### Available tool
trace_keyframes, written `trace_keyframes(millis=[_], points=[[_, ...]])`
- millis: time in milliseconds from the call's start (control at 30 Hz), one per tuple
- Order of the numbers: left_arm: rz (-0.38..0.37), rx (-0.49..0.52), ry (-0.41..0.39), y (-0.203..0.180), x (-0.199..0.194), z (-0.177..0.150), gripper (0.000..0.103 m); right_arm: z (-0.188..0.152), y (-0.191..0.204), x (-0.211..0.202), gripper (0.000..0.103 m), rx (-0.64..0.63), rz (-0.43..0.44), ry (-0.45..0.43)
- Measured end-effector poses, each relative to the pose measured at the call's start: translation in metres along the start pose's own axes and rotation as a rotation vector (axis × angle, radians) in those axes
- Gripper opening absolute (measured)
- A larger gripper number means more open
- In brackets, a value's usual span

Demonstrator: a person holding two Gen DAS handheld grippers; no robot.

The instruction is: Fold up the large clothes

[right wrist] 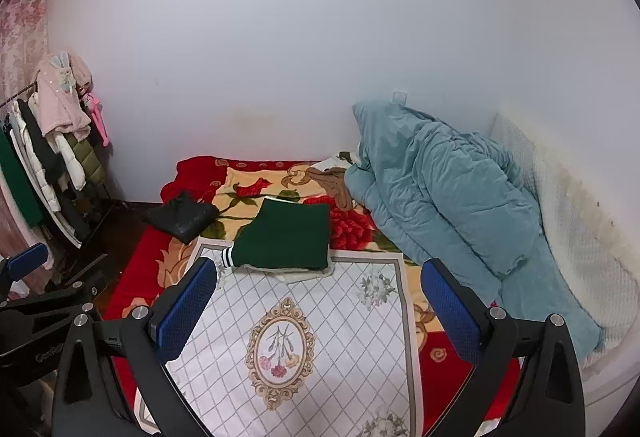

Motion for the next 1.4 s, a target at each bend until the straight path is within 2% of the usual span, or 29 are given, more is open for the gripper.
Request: trace_keyframes(millis=[200,467,1400], points=[[0.008,-0.003,-0.028,0.000,-0.006,0.001,0.101,0.000,-0.005,-0.010,0.103,0.005,-0.008,-0.016],[0.002,-0.012,-0.024,0.001,-0.006,0.000,0.102,-0.005,-0.011,-0.018,0.103,0.010,-0.015,-0.024],[0.007,-0.020,-0.029,-0.001,-0.005,0.007,0.102,0.002,-0.020,-0.010,0.103,0.010,-0.014,-0.011]])
Point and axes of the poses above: each gripper's, at about its wrist camera, not at the fingertips, and x roughly the way its jaws point, y to its left, z to its top, the point moved 6 cm from there along x, roughly the way its jaws point, and after that the axes turned 9 degrees about z, right-handed, at the moved point
